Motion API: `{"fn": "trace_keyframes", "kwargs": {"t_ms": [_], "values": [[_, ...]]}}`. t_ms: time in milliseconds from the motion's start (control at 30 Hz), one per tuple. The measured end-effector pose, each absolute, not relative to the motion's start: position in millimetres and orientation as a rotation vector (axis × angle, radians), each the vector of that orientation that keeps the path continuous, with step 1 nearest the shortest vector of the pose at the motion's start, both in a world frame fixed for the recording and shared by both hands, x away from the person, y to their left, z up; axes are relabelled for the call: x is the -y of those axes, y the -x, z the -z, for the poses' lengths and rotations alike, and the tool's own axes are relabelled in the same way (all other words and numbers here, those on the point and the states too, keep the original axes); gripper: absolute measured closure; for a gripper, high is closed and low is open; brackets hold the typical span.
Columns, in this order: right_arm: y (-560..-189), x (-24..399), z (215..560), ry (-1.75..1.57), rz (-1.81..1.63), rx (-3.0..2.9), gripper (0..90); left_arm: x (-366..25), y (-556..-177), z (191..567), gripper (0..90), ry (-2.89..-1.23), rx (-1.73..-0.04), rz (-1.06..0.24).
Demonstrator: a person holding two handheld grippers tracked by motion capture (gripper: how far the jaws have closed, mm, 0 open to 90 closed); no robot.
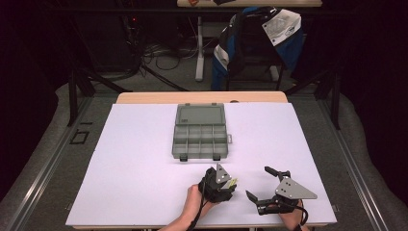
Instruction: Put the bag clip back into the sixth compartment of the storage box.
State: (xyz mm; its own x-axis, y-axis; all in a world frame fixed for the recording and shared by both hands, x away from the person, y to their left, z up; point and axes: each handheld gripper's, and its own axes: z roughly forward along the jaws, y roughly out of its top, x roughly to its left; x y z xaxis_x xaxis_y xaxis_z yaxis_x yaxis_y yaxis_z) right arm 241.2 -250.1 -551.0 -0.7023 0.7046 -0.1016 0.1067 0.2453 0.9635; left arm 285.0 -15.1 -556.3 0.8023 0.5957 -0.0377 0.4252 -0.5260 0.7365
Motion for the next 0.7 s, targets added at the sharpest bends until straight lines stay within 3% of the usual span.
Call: {"fn": "trace_keyframes", "kwargs": {"t_ms": [200,700], "values": [[-240.9,249.7,550.8,-0.735,-1.48,-1.999,0.0,17.1,-284.5,558.3,65.8,-2.222,-0.737,-0.263],[-240.5,249.7,550.5,-0.731,-1.482,-1.994,0.0,17.9,-286.1,562.1,79.2,-2.229,-0.72,-0.253]]}}
